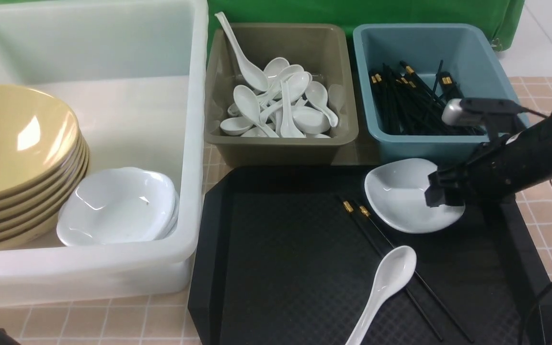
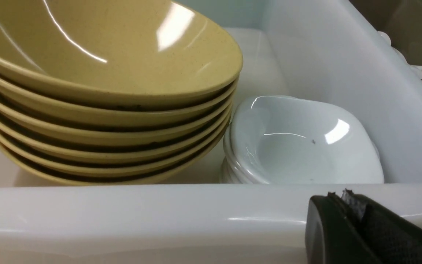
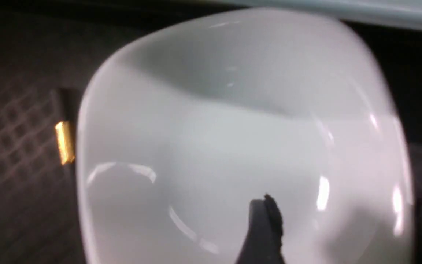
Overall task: On brown table put chopsticks spoon bowls plates into blue grey white boxes.
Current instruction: 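Reach for and grasp the small white dish on the black tray, then place the white bowl into the white bin on top of the stacked bowls with the right gripper, then reach down and grasp the white spoon resting in the bowl with the right gripper, then place the white spoon into the bin of spoons with the right gripper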
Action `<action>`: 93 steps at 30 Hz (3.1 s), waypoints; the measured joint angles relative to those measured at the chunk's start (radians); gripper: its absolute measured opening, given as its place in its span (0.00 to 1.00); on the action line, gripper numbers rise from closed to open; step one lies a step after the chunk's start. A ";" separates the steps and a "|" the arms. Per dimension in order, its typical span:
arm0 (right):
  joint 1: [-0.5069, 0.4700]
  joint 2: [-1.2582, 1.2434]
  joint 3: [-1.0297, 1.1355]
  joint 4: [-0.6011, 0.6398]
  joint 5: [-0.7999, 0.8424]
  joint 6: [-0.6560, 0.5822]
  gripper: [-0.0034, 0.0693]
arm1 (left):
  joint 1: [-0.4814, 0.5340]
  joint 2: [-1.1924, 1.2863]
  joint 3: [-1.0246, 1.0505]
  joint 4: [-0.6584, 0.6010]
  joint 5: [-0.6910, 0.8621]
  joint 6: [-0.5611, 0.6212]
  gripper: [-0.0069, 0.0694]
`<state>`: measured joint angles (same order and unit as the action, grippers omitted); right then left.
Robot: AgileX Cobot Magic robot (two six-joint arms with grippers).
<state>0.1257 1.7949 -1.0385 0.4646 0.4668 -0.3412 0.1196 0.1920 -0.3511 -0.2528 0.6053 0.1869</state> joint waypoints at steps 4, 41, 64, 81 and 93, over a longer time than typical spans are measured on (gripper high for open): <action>0.007 0.036 -0.003 0.011 -0.025 -0.004 0.68 | 0.000 0.000 0.000 0.000 -0.004 0.000 0.08; 0.720 0.144 -0.476 0.411 -0.277 -0.655 0.45 | 0.000 0.000 0.000 0.000 -0.007 0.000 0.08; 0.172 -0.205 0.105 -0.077 0.245 -0.112 0.67 | 0.000 0.000 0.000 0.000 -0.013 0.000 0.08; 0.238 -0.103 0.060 -0.005 0.246 -0.286 0.18 | 0.000 0.000 0.000 0.000 -0.046 0.000 0.08; 0.243 -0.133 -0.354 -0.003 0.151 -0.286 0.18 | 0.000 0.000 0.000 0.000 -0.046 0.000 0.08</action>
<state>0.3682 1.6615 -1.3927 0.4613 0.6181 -0.6276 0.1196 0.1920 -0.3511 -0.2525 0.5591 0.1869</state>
